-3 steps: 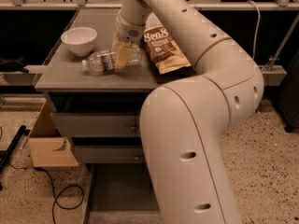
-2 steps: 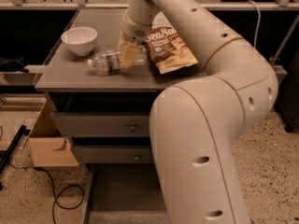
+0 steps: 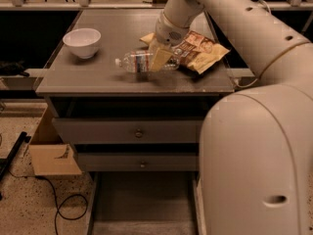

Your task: Place water bottle into bottom drawer

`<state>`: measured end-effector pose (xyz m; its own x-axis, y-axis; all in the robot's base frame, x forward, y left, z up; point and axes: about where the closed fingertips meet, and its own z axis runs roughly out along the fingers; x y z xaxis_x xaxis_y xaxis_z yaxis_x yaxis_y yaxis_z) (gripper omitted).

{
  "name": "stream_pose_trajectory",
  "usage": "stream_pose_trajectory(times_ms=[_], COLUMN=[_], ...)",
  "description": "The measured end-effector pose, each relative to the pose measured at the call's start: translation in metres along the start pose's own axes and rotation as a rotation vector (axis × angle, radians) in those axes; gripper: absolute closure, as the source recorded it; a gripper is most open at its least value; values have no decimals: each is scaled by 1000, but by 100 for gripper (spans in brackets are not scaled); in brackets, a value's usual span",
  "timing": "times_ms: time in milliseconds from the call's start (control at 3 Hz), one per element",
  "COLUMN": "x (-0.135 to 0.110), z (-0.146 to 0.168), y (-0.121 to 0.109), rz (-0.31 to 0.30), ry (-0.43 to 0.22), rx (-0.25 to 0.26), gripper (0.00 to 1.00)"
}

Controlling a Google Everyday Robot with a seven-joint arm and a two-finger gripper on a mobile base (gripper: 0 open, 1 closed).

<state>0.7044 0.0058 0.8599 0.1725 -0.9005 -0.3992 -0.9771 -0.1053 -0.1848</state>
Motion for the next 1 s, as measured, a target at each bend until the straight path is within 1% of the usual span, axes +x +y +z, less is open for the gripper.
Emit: stream_pose_trajectory(times_ms=[333,667,1000], x=[4,-9,-6], z=[-59,-99,-122], y=[30,44,62], rz=[-2,-35,-41], ry=[32,42,33], rx=[52,97,129], gripper=[100,100,100])
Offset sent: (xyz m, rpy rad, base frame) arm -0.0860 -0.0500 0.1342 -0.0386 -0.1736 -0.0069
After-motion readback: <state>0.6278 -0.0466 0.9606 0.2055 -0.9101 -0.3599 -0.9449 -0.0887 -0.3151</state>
